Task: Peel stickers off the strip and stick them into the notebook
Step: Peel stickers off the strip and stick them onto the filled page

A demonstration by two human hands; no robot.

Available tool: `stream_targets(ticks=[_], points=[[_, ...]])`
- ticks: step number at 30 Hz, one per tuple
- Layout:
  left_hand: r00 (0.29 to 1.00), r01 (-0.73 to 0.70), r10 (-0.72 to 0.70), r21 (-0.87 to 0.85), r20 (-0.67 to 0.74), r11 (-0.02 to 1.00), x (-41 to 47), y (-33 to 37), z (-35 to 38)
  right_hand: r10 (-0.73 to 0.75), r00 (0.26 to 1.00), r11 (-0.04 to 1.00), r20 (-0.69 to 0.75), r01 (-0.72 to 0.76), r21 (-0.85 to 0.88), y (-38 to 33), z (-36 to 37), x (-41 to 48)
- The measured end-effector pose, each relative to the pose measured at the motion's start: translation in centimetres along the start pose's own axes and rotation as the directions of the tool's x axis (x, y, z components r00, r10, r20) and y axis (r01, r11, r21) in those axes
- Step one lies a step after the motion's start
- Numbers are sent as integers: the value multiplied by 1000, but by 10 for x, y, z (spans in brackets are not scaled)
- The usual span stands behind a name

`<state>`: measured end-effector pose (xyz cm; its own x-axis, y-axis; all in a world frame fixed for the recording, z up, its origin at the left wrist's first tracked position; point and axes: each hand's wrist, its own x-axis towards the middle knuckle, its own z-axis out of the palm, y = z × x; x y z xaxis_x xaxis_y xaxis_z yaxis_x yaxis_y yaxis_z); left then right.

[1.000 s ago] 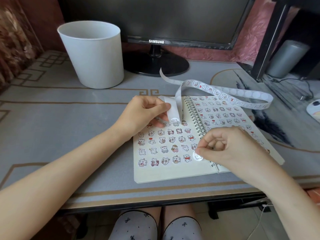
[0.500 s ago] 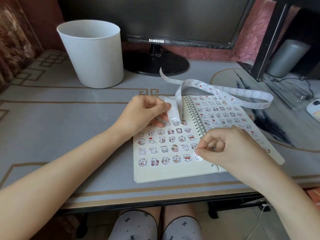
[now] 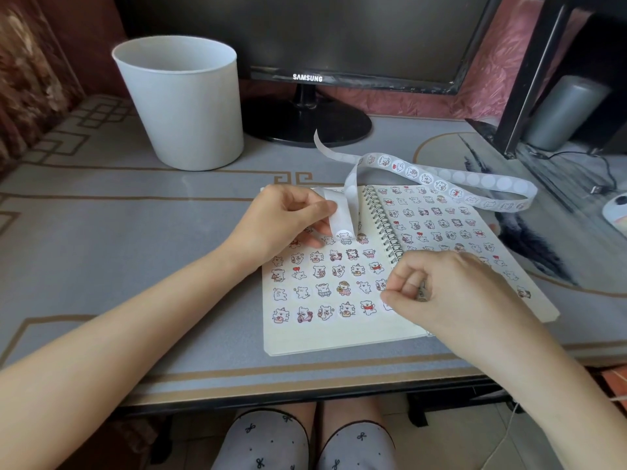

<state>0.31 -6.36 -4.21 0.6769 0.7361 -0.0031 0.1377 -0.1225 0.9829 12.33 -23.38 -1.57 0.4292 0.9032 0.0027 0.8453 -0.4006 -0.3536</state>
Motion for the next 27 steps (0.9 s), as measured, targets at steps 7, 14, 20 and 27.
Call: stream_targets(ticks=[7,14,20,27], points=[[1000,5,-5,-1,3,1000,1,-1,-1,-4,1000,993,16,2,116,10,0,1],[1000,14,-14,2,6,1000,-1,1,0,29,997,899,75,-59,434,20,4,12],[1000,11,-11,20,0,1000,0,-1,-1,23,998,912,62,-46,408,20,7,12],[1000,20,-20,10,-1,1000,0,0,-1,-18,996,920,91,-19,391,25,7,13]])
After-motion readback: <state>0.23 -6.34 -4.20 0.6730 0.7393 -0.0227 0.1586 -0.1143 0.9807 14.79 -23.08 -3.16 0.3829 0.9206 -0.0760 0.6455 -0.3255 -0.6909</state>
